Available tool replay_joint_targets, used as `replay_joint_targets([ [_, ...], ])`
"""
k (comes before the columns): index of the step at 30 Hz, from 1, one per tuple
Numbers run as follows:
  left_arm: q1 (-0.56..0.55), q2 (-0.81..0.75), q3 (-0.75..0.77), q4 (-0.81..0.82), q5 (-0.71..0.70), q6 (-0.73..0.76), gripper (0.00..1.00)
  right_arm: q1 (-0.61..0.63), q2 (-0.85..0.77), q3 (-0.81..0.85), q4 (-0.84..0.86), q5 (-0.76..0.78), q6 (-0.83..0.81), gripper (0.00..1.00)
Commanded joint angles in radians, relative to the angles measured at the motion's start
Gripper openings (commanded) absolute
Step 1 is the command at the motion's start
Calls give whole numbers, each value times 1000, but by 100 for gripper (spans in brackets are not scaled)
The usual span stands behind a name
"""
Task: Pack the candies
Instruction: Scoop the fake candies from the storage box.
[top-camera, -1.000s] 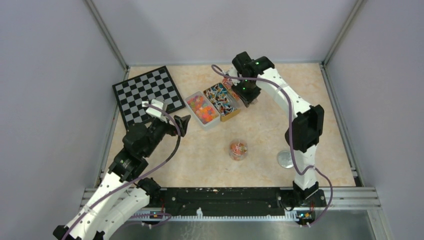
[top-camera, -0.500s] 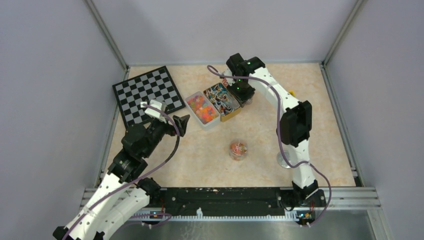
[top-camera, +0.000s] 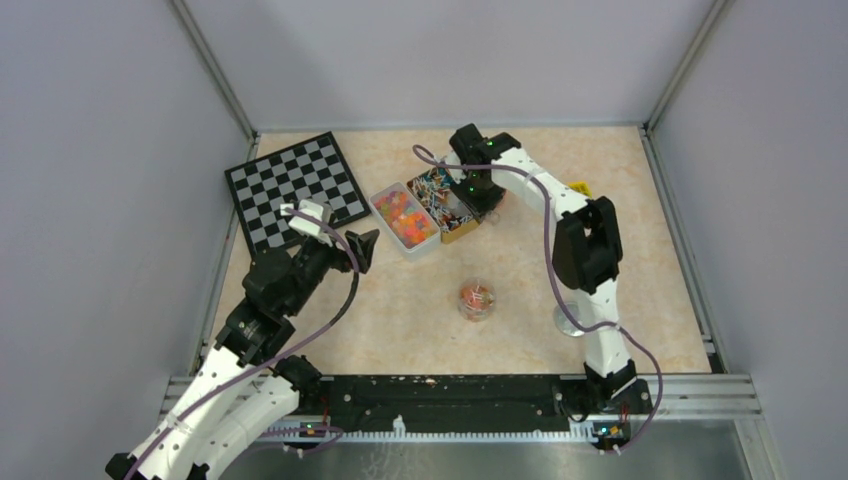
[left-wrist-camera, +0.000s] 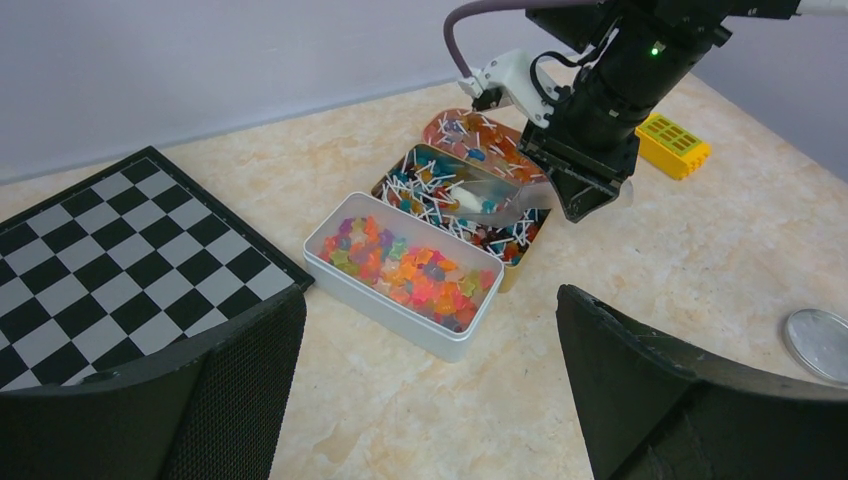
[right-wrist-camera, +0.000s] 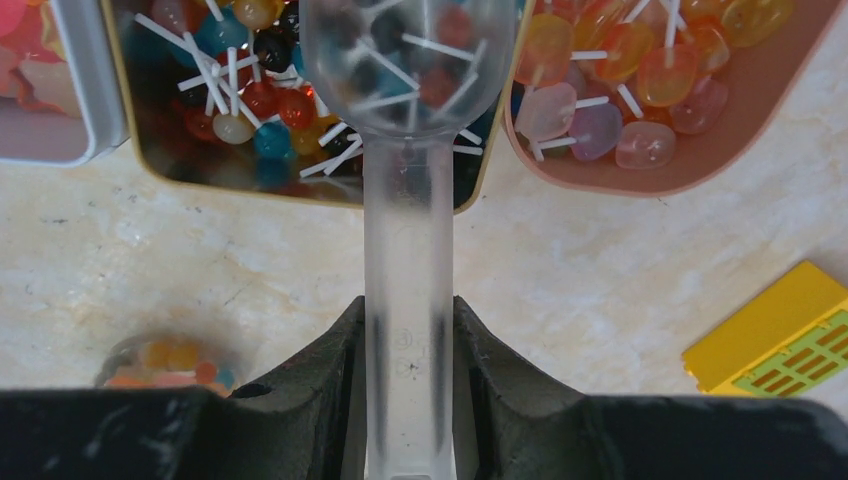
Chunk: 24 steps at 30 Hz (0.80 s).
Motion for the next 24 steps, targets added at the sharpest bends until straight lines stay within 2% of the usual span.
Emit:
replay_joint_targets([
  [1, -5, -9, -3, 26, -9, 11, 99, 6, -97, -87, 148, 8, 18, 0],
  [12, -6, -12, -4, 26, -14, 13, 99, -28, -277, -348, 386, -9, 40, 0],
  [20, -8, -12, -5, 26, -16, 17, 99, -103, -495, -688, 694, -171, 14, 0],
  [24, -7, -10, -5, 26, -16, 16, 99, -119, -572, -785, 758, -210, -34, 0],
])
